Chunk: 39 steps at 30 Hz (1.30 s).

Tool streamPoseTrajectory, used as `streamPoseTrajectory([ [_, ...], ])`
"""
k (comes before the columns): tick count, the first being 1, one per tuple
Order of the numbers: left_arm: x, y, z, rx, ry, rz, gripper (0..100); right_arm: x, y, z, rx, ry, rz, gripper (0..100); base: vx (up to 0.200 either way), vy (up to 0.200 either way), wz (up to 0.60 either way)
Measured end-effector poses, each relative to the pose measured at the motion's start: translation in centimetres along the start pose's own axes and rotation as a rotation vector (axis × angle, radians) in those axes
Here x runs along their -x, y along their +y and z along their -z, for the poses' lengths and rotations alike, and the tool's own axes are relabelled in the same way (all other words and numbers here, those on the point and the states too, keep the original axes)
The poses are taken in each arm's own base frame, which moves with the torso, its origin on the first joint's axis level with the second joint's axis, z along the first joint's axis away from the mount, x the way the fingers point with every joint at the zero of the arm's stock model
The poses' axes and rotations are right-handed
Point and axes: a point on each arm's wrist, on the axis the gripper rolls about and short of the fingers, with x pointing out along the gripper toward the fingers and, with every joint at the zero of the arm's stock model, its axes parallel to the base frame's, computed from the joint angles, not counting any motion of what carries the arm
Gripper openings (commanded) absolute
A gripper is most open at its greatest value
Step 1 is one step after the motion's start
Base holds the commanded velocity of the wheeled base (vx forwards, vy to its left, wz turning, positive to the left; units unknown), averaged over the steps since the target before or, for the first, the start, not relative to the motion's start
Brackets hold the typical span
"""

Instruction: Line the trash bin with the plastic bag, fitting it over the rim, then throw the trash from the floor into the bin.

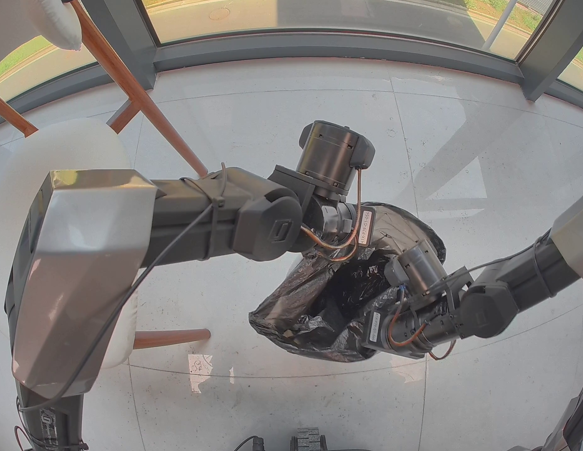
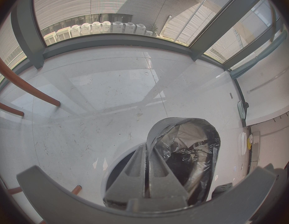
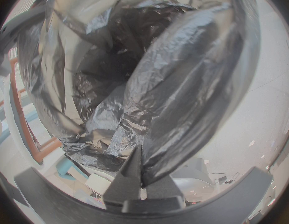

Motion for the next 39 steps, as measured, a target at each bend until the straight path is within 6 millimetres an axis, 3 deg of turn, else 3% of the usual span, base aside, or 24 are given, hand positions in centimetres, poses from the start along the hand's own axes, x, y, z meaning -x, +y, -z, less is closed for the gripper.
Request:
streamPoseTrajectory([
  [9,-0.2,0.4,0.3,-0.002,0.014,-0.010,0,1.4,-3.6,3.0,0.053,0.070,0.079,0,0.000,0.000,0.00],
  [14,-0.5,0.5,1.2,-0.012,0.047,-0.016,0,1.9,-4.4,3.6,0.054,0.078,0.094,0,0.000,0.000,0.00],
  [15,-0.6,0.5,1.3,-0.012,0.048,-0.017,0,2.0,-4.4,3.6,0.059,0.078,0.093,100,0.000,0.000,0.00],
  [24,-0.5,0.9,1.0,-0.025,0.041,-0.030,0,2.4,-6.1,2.2,0.091,0.012,0.163,100,0.000,0.000,0.00],
  [38,-0.9,4.5,-0.3,-0.032,0.018,-0.099,0,6.7,-8.0,-0.8,0.061,-0.145,0.132,100,0.000,0.000,0.00],
  [39,-0.9,4.7,-0.3,-0.030,0.019,-0.103,100,7.0,-8.1,-0.8,0.058,-0.152,0.129,100,0.000,0.000,0.00],
])
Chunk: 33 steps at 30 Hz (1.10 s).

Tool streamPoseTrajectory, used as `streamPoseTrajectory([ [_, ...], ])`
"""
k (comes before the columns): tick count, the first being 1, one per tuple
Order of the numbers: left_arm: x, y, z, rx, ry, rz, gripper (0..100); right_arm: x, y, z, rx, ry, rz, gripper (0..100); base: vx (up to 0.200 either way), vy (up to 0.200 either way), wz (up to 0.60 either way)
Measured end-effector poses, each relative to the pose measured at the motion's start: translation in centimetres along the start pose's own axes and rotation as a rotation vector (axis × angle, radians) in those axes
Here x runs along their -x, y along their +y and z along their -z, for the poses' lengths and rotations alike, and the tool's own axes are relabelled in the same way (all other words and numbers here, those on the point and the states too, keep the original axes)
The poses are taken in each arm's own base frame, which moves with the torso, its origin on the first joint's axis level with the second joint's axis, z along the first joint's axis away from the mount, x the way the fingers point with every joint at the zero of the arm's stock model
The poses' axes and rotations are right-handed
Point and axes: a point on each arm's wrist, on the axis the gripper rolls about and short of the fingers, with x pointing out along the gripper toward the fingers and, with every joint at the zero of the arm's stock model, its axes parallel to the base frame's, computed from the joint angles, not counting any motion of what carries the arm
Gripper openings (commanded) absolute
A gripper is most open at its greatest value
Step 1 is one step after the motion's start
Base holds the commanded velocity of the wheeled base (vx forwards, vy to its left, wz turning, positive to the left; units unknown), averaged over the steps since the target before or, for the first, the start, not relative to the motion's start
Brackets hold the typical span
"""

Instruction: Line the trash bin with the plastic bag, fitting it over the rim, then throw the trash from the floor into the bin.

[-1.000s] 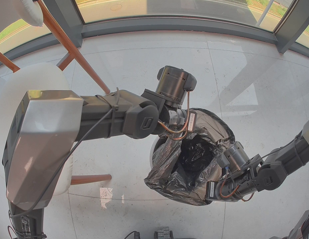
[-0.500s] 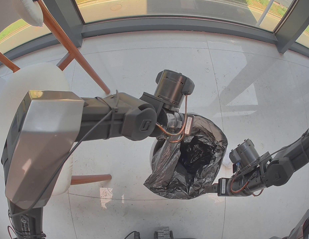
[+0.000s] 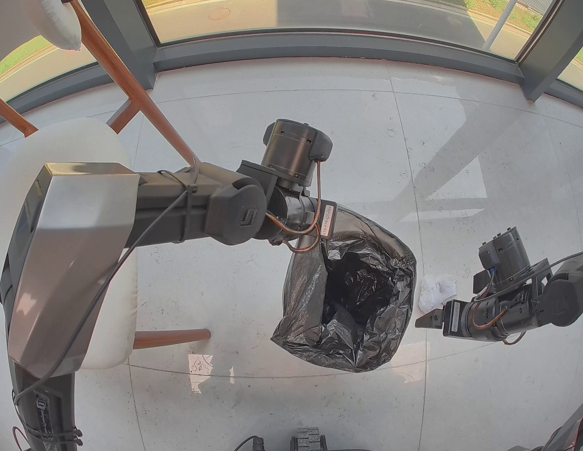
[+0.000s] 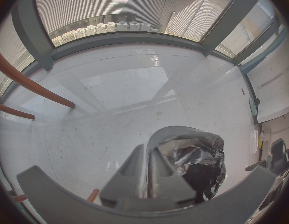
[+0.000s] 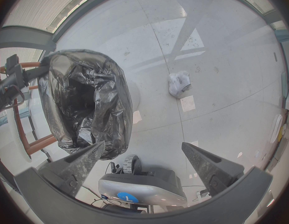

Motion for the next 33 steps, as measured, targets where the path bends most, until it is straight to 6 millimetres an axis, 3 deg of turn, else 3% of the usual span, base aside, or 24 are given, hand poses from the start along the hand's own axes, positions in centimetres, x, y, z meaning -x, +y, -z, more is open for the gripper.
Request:
streamPoseTrajectory([
  [10,-0.6,1.3,-0.3,0.033,-0.050,-0.012,100,1.9,-0.6,-0.5,-0.034,-0.055,-0.023,100,0.000,0.000,0.00],
  [25,1.0,1.8,5.8,-0.011,0.103,0.056,100,3.5,-2.1,-0.9,-0.077,-0.106,-0.027,100,0.000,0.000,0.00],
  [33,1.9,3.3,9.1,-0.078,0.130,0.061,100,3.7,-3.3,-1.8,-0.107,-0.129,-0.013,100,0.000,0.000,0.00],
])
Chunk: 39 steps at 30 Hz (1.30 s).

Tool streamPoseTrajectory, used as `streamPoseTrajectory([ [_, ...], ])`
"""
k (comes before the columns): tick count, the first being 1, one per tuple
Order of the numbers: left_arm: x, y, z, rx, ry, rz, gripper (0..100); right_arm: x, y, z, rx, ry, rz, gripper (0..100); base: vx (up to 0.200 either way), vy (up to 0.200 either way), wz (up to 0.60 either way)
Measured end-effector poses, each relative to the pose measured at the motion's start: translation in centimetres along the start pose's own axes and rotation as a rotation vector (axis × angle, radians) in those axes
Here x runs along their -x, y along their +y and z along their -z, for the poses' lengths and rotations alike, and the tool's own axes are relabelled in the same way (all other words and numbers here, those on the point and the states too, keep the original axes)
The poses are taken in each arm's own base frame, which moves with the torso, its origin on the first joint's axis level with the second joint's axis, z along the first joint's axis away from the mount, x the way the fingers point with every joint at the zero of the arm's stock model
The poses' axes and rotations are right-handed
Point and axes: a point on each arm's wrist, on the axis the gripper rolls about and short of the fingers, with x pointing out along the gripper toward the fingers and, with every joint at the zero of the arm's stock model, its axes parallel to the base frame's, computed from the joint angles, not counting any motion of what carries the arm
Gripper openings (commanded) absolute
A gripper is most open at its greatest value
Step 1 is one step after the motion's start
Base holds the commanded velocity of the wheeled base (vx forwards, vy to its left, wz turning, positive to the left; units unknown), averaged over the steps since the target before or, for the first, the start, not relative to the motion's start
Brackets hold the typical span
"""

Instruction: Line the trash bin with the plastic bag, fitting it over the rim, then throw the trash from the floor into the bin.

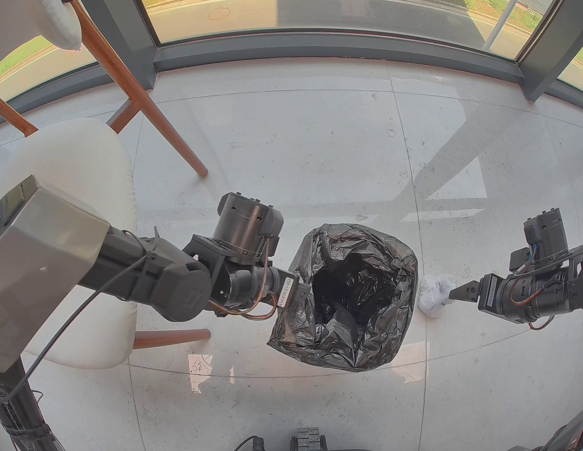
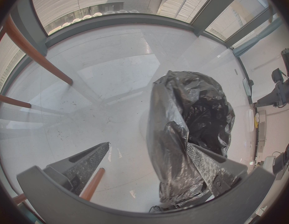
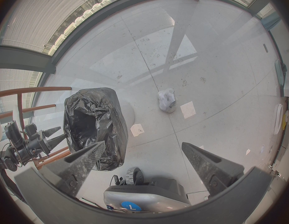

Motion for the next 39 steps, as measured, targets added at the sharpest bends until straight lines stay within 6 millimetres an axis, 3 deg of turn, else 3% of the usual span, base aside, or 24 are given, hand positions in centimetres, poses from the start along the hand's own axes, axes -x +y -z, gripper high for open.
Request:
streamPoseTrajectory([
  [9,0.2,2.9,0.2,0.014,0.009,-0.056,100,0.1,-0.4,-0.5,-0.013,-0.015,0.008,100,0.000,0.000,0.00],
  [18,0.7,3.6,0.2,0.026,0.006,-0.069,100,0.3,-2.0,-1.6,-0.011,-0.047,0.042,100,0.000,0.000,0.00],
  [22,2.2,3.6,-0.6,0.033,-0.035,-0.062,100,0.3,-3.5,-2.4,0.010,-0.049,0.046,100,0.000,0.000,0.00],
  [28,6.2,3.2,-2.8,0.052,-0.201,-0.006,100,-0.3,-6.3,-3.5,0.104,-0.029,0.077,100,0.000,0.000,0.00],
  [31,7.0,3.1,-3.1,0.055,-0.258,0.007,100,-0.7,-6.6,-3.7,0.103,-0.022,0.084,100,0.000,0.000,0.00],
  [39,10.1,1.7,-1.4,0.031,-0.306,0.073,100,-2.9,-6.8,-6.4,0.102,-0.031,0.089,100,0.000,0.000,0.00],
])
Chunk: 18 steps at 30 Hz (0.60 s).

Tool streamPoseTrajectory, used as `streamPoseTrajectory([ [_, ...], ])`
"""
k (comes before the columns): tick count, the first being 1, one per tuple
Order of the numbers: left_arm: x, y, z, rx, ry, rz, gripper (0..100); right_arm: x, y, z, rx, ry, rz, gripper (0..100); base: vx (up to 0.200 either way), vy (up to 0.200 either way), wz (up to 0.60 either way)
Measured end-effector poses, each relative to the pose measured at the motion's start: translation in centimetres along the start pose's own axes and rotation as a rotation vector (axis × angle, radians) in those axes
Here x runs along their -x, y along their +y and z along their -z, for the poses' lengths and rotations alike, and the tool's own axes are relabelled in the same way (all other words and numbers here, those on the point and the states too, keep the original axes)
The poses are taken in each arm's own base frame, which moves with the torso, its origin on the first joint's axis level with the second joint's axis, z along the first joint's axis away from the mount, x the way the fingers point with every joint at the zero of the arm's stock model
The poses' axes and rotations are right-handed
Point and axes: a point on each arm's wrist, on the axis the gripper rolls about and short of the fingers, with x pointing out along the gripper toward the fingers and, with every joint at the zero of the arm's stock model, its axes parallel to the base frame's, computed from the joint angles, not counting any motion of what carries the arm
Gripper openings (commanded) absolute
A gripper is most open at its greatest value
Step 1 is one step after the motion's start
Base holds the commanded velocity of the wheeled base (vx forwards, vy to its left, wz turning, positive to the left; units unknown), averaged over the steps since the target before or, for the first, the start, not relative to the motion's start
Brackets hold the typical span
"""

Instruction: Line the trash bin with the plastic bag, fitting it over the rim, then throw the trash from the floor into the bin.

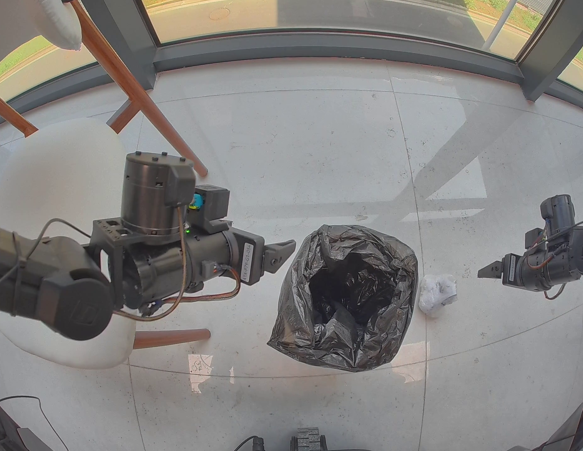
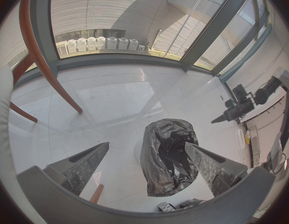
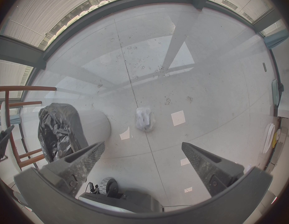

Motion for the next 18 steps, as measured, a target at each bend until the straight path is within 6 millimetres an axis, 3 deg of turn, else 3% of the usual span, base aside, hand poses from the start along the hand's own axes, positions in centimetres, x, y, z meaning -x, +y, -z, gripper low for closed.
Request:
streamPoseTrajectory([
  [12,4.4,-0.5,-0.6,-0.012,-0.059,0.075,100,-6.6,0.2,-3.2,0.015,-0.062,-0.017,100,0.000,0.000,0.00],
  [18,5.7,-1.1,-1.0,-0.028,-0.092,0.118,100,-10.6,-0.2,-2.6,0.015,-0.039,-0.028,100,0.000,0.000,0.00],
])
